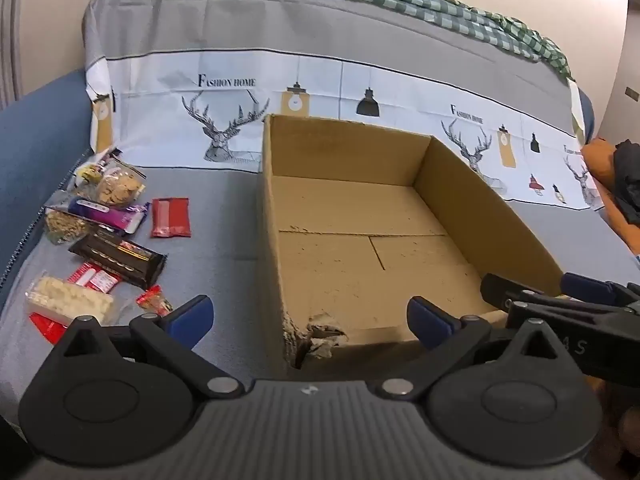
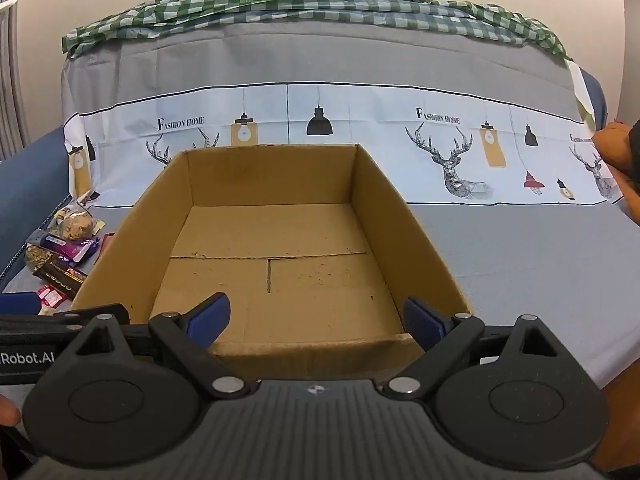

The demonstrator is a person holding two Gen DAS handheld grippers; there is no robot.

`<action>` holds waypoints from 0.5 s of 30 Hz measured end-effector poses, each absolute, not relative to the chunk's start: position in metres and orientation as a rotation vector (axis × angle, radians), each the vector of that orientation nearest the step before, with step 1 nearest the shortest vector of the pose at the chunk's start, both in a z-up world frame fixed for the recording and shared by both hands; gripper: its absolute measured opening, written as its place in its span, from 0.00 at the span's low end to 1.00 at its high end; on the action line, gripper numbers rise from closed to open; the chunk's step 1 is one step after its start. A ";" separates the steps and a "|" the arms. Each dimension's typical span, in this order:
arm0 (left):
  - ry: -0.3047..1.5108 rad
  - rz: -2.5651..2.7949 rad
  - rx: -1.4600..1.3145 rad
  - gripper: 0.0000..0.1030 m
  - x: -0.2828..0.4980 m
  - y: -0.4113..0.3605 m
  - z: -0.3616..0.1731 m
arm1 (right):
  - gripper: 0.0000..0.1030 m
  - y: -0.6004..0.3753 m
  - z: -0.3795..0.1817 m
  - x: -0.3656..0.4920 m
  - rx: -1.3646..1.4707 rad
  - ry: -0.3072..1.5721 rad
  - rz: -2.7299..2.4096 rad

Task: Organize snacks
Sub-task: 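Move both tools from above the cardboard box toward the snack pile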

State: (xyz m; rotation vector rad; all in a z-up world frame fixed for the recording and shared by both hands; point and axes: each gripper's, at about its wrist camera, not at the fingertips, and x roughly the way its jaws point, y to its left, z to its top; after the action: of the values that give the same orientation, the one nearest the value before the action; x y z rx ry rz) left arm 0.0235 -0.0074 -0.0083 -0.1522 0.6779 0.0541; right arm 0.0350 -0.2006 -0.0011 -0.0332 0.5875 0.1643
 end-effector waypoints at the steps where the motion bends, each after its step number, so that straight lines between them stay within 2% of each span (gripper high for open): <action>1: 0.678 0.049 -0.157 1.00 0.023 -0.008 -0.008 | 0.91 -0.201 -0.001 0.035 -0.032 0.587 0.162; 10: 0.648 -0.005 -0.117 1.00 0.018 -0.016 -0.007 | 0.91 -0.201 -0.003 0.036 -0.032 0.585 0.130; 15: 0.608 -0.040 -0.104 1.00 0.013 -0.018 -0.004 | 0.86 -0.199 -0.006 0.032 -0.030 0.573 0.133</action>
State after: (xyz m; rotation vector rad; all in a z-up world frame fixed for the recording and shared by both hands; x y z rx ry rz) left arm 0.0127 -0.0183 -0.0036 -0.1035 0.6081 -0.0399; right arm 0.0320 -0.1986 -0.0055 -0.0299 0.5731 0.1331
